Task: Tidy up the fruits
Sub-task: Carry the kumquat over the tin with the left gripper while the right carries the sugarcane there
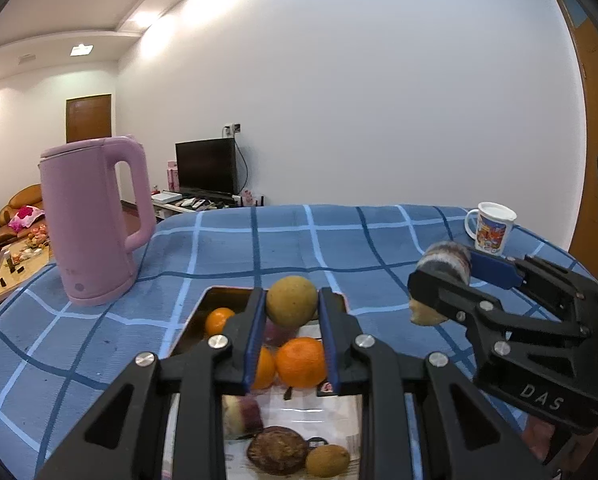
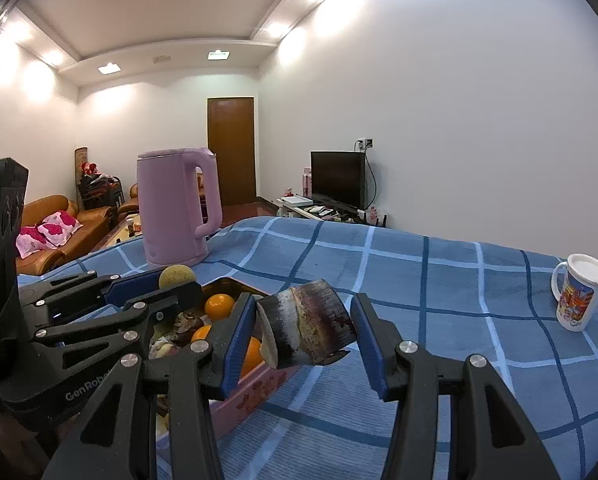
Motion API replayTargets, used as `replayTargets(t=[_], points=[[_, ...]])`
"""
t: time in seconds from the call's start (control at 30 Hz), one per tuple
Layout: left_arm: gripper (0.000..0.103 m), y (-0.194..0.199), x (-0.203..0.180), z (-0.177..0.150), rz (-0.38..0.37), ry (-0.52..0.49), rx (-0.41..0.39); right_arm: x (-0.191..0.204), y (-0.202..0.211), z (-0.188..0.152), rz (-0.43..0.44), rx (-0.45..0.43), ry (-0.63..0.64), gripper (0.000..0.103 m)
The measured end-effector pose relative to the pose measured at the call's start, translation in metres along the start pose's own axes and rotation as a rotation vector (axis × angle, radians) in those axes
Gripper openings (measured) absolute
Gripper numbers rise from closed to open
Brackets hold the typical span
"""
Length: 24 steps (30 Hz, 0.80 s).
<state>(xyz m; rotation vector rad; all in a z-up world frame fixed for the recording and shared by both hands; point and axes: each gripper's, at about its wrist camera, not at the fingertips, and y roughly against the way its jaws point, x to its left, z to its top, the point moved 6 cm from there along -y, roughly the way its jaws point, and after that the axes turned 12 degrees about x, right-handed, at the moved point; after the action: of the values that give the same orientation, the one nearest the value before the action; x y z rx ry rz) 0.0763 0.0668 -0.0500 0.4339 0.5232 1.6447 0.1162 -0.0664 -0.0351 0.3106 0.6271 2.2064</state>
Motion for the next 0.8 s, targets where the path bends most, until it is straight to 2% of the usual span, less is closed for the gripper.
replayTargets(t=[0.8], points=[[0.027, 0.001, 0.047, -0.009, 0.065, 0.05, 0.02, 0.04, -0.027, 0.011, 0.054, 0.029, 0.065, 0.051]])
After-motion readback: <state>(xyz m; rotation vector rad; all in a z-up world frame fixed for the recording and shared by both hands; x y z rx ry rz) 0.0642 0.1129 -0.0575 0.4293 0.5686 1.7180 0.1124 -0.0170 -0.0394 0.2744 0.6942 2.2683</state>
